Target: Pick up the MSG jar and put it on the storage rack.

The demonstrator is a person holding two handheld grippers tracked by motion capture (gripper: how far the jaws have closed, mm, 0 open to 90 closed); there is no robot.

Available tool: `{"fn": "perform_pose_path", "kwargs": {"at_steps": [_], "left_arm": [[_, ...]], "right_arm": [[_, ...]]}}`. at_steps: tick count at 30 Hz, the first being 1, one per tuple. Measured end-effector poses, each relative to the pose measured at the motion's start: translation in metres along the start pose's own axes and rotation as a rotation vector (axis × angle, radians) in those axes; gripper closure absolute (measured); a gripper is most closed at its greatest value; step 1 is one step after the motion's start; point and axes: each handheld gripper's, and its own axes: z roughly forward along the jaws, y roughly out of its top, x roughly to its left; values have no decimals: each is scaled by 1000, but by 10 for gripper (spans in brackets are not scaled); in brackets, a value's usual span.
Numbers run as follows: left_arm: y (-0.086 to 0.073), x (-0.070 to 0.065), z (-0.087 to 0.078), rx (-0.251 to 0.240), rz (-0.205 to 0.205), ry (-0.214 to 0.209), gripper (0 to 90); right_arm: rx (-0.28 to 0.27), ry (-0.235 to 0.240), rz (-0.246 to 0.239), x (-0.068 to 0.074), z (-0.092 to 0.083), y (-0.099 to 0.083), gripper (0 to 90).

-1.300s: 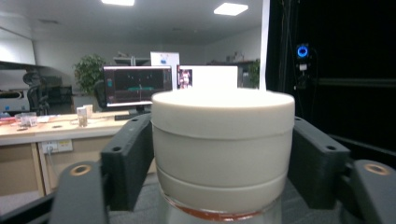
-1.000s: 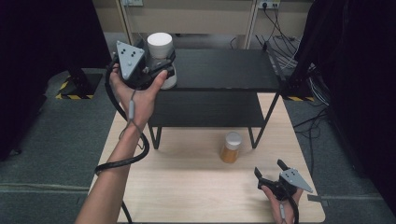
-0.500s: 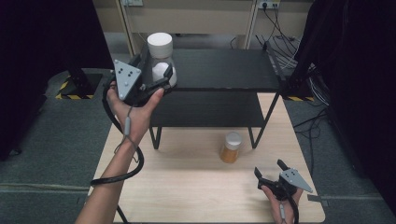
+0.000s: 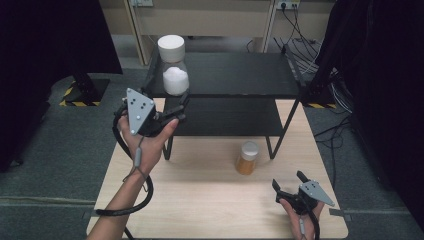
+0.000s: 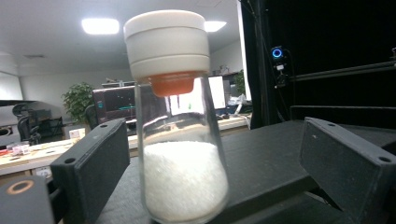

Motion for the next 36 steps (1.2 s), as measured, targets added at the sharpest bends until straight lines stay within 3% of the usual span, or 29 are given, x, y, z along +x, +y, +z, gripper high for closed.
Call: {"fn": "perform_pose_path", "kwargs": {"at_steps": [17, 36], "left_arm": [[-35, -6, -27, 14, -11, -28, 80], [-85, -15, -50, 61, -55, -46, 76]], "right_arm": [[2, 0, -3, 0, 0, 0, 21], [0, -1, -12, 1, 1, 0, 21]]}}
